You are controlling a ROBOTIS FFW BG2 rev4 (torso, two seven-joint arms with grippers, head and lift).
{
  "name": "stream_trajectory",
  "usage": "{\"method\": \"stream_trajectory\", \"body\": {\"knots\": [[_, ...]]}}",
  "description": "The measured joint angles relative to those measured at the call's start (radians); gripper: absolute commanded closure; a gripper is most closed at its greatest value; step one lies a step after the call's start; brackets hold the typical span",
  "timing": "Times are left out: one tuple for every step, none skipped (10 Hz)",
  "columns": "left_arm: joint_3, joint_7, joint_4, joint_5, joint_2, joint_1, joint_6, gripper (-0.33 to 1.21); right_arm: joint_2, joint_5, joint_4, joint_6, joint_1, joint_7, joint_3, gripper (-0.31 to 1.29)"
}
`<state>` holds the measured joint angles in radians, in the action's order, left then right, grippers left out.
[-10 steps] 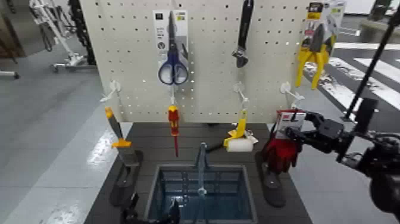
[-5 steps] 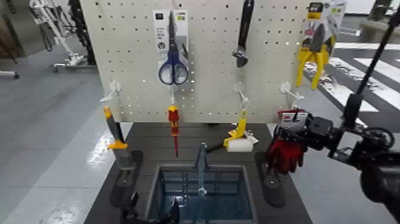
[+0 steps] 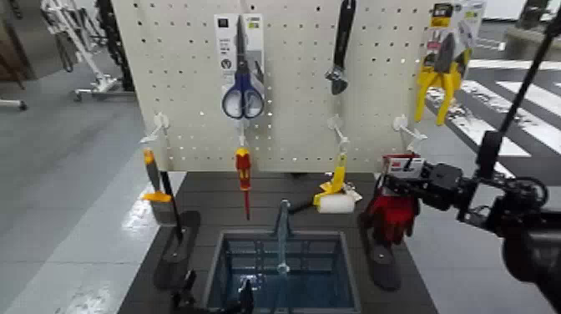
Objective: Put the red colored gloves into the crate.
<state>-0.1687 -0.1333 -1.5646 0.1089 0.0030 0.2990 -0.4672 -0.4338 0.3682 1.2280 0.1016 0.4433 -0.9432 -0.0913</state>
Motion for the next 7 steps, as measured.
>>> {"method": "stream_trajectory", "body": {"knots": [[0.0,0.0,0.0,0.0,0.0,0.0,0.001,0.11,-0.001,-0.007,0.007,0.011,0.0,0.002,0.001,1.21],[-0.001,0.0,0.0,0.0,0.0,0.0,0.001,0.11,-0.002,-0.015,0.013,0.021,0.0,0.004,0.002,1.25],[-0.002,0.0,0.0,0.0,0.0,0.0,0.001,0.11,-0.003,-0.026,0.019,0.029,0.0,0.005,0.002,1.26],[-0.002,0.0,0.0,0.0,0.0,0.0,0.001,0.11,-0.003,-0.033,0.022,0.033,-0.001,0.005,0.003,1.26],[-0.002,0.0,0.0,0.0,0.0,0.0,0.001,0.11,-0.003,-0.036,0.023,0.033,-0.001,0.005,0.003,1.26],[-0.002,0.0,0.0,0.0,0.0,0.0,0.002,0.11,-0.005,-0.039,0.023,0.034,-0.001,0.005,0.004,1.26],[-0.003,0.0,0.0,0.0,0.0,0.0,0.002,0.11,-0.006,-0.041,0.024,0.035,-0.001,0.004,0.005,1.26]]}}
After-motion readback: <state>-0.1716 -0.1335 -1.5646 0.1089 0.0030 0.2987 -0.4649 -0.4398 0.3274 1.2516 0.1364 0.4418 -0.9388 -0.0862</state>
